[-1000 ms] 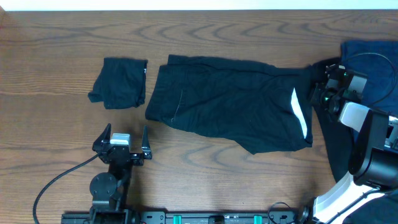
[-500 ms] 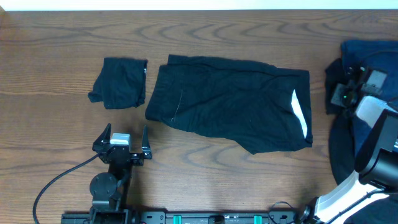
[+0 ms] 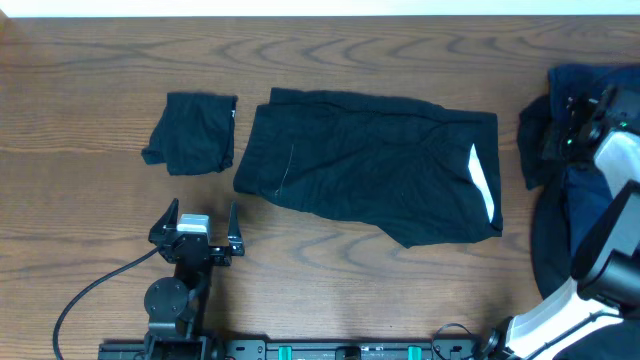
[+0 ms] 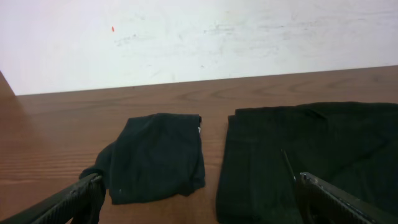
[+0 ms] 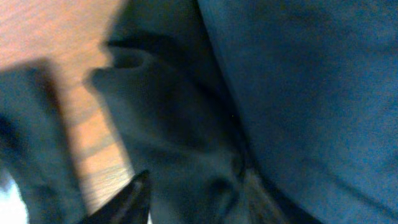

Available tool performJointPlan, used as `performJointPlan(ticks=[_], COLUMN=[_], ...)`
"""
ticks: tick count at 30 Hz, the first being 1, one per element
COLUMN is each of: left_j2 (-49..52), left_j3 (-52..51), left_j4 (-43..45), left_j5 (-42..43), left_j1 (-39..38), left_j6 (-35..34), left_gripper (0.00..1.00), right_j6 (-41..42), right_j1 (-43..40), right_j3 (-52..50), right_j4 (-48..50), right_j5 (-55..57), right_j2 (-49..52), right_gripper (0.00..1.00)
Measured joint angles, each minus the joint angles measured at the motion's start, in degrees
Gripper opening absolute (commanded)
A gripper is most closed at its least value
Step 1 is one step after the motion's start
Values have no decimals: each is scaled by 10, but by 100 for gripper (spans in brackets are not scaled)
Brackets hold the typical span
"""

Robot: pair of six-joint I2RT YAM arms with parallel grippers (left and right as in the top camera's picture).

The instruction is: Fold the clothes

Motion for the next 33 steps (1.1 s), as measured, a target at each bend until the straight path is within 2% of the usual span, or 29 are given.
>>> performJointPlan(ticks=[7,11,20,33], left_j2=[0,0,0,0], left_j3=[0,0,0,0], left_j4=[0,0,0,0], left_j5=[0,0,0,0], left_j1=[0,0,0,0], left_j6=[0,0,0,0], left_gripper=[98,98,98,98], right_j6=[0,0,0,-11], right_j1=[10,50,147,157], right_j3=[25,33,33,33], right_j4=[-64,-89,-116,-100], right_j5=[-133,-177,-184,-185], right_j2=[-124,-158,-110,-35], right_gripper=[53,54,60,62])
